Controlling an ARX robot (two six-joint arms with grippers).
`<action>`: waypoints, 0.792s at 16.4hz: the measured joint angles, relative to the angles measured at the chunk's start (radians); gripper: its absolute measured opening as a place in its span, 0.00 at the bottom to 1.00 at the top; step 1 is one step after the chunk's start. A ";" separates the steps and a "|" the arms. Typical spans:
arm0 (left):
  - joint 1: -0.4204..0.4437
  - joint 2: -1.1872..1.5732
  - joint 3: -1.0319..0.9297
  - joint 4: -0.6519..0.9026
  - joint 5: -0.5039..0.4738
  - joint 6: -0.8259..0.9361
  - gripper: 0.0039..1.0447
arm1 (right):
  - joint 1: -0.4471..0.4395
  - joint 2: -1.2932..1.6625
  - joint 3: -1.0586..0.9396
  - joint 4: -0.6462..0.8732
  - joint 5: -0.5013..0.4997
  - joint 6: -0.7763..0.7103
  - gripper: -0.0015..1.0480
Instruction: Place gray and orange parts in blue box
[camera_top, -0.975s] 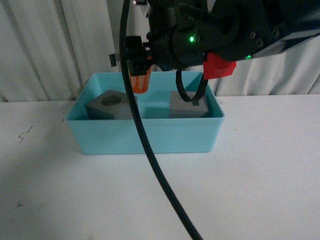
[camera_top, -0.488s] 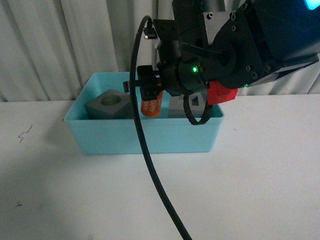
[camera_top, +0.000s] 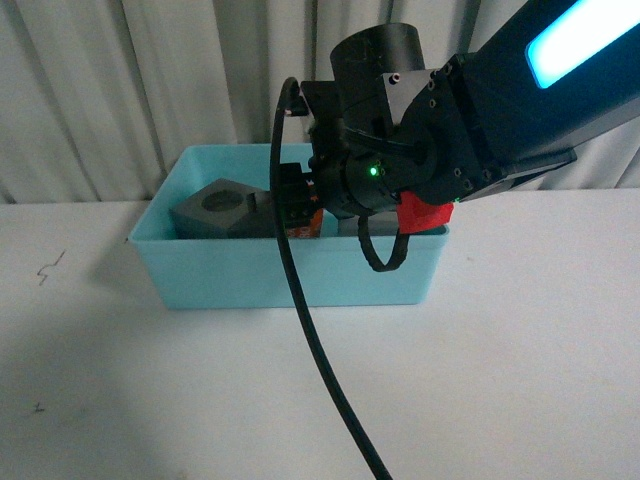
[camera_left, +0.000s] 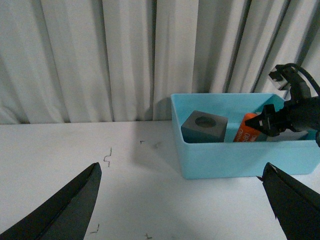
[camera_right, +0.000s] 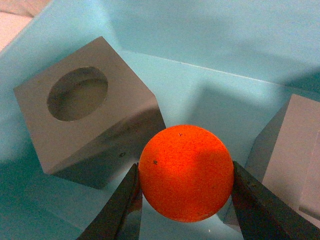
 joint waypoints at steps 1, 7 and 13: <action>0.000 0.000 0.000 0.000 0.000 0.000 0.94 | 0.004 0.007 0.005 -0.006 0.000 0.000 0.43; 0.000 0.000 0.000 0.000 0.000 0.000 0.94 | 0.017 0.018 0.049 -0.026 -0.006 0.000 0.43; 0.000 0.000 0.000 0.000 0.000 0.000 0.94 | 0.018 0.018 0.049 -0.005 -0.030 -0.001 0.82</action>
